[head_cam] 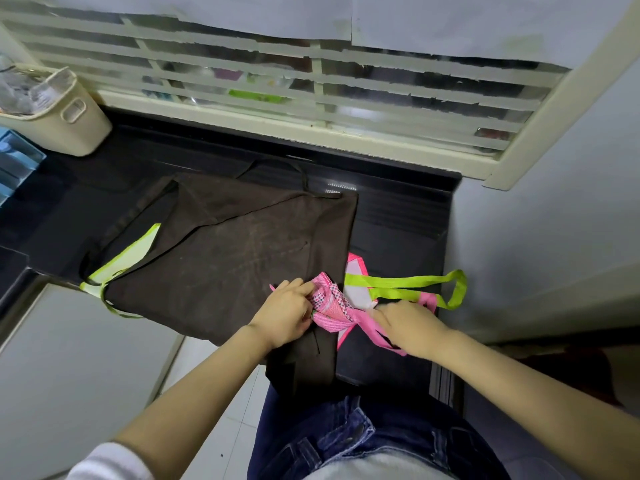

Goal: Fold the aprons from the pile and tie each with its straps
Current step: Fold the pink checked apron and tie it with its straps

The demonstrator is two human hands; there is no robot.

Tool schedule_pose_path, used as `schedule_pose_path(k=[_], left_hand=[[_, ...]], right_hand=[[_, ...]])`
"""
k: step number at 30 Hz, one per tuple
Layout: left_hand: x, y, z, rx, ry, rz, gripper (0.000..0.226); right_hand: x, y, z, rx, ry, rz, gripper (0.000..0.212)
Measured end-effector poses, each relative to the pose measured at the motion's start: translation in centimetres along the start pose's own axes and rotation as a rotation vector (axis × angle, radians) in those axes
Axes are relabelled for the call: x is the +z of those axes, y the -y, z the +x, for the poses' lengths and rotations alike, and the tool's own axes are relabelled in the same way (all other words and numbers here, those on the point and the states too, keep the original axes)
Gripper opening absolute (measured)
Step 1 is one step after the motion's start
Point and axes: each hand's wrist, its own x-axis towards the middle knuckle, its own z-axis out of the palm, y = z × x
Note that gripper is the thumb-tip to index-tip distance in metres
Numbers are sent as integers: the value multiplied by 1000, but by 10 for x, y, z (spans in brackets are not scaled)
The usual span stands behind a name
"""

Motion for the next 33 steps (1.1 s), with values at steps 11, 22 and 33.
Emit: schedule_pose_path(k=[11, 22, 33], left_hand=[[-3, -4, -2, -1, 61, 45, 14], [-6, -15, -7, 50, 73, 228, 22], [2, -16, -5, -19, 72, 189, 20]], right_hand=[[4, 9, 40, 49, -76, 12, 19], [-63, -3, 61, 107, -176, 414, 13], [-105, 43, 87, 98, -371, 737, 37]])
